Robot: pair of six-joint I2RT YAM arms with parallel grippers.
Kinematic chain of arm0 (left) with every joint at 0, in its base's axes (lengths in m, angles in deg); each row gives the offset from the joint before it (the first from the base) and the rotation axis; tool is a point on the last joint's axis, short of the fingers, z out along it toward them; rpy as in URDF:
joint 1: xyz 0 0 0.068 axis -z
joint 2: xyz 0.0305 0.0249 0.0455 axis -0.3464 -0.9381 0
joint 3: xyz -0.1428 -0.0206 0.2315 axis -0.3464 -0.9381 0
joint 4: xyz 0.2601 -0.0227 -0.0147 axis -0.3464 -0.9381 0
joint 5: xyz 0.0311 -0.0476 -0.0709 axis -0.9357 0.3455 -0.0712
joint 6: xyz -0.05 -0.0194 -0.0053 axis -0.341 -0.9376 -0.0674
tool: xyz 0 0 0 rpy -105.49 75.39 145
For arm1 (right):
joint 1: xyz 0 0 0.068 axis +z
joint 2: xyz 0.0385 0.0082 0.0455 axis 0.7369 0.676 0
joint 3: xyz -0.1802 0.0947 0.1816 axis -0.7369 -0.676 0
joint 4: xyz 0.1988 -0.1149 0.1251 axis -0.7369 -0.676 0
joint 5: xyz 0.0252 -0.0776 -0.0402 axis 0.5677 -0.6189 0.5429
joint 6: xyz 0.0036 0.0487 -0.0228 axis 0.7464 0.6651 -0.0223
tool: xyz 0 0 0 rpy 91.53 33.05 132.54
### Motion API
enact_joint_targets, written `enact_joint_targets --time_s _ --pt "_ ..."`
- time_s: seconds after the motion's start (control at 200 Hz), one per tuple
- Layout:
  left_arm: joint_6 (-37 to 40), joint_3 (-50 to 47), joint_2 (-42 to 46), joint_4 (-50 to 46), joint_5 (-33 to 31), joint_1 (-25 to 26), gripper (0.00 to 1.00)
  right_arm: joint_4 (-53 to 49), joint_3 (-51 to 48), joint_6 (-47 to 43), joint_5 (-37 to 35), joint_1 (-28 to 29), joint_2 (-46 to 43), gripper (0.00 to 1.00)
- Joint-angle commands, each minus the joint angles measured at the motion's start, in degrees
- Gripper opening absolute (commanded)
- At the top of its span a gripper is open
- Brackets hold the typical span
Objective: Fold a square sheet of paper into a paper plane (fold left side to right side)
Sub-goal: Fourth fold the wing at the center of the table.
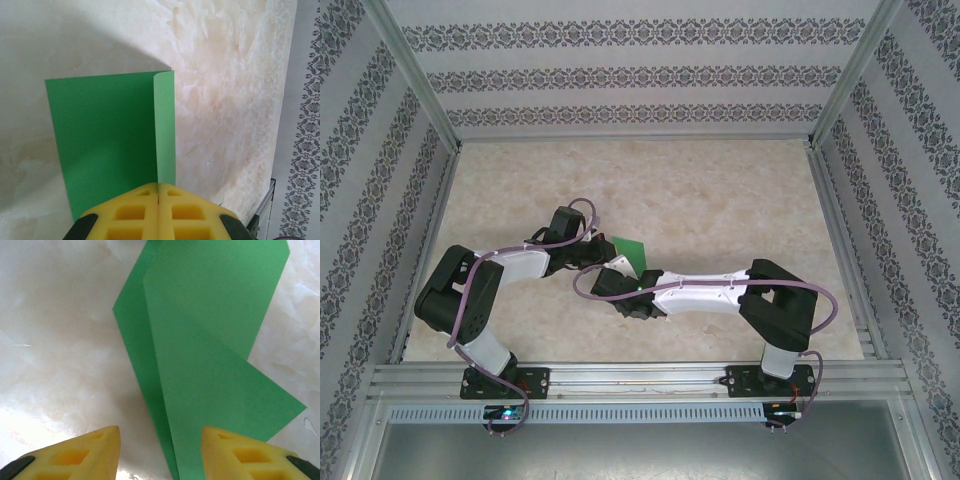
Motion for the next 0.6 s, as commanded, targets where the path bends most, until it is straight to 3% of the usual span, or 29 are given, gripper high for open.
enact_joint_targets --time_s 0.0,0.595 --pt "-0.4 1.2 1.3 -1.8 -0.5 0.9 0.0 -1.1 0.3 0.7 -3.4 0.5 1.4 0.45" --pt "-0.1 1.4 1.5 -2.3 -1.0 0.9 0.0 -2.6 -0.6 1.7 -6.0 0.5 3.2 0.37"
